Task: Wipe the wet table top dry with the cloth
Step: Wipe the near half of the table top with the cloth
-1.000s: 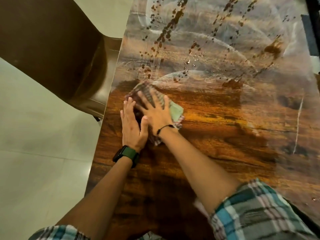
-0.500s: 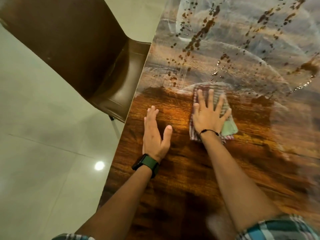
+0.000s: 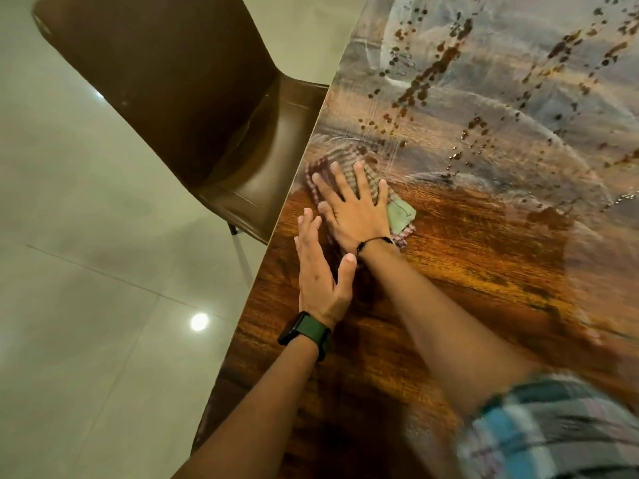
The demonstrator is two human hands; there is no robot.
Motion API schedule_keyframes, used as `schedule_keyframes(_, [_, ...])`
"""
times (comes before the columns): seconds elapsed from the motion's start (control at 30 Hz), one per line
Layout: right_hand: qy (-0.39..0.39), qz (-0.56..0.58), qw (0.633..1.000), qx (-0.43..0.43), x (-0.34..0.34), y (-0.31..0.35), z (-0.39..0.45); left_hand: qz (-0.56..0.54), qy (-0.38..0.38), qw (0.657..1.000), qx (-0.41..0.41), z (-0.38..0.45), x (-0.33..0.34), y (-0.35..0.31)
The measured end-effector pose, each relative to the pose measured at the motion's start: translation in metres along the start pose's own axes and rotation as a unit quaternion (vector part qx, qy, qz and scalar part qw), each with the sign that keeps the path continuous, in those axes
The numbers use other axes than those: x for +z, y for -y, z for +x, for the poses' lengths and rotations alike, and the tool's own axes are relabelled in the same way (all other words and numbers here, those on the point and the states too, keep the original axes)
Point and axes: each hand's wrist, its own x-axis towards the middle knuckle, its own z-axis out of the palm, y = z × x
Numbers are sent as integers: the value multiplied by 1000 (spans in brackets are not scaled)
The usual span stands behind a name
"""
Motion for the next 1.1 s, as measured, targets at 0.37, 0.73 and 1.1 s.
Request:
schedule_keyframes(0.37, [-2, -32, 991, -128, -5, -8, 29, 24, -9, 1000, 2, 1, 1, -2])
schedule_keyframes(0.73, [-56, -68, 958, -273, 30, -7, -42, 45, -31, 998, 7, 2, 0, -1])
schedule_keyframes(1.1, [-26, 8, 1000, -5, 9, 0, 2, 48, -8, 999, 4, 2, 1, 0])
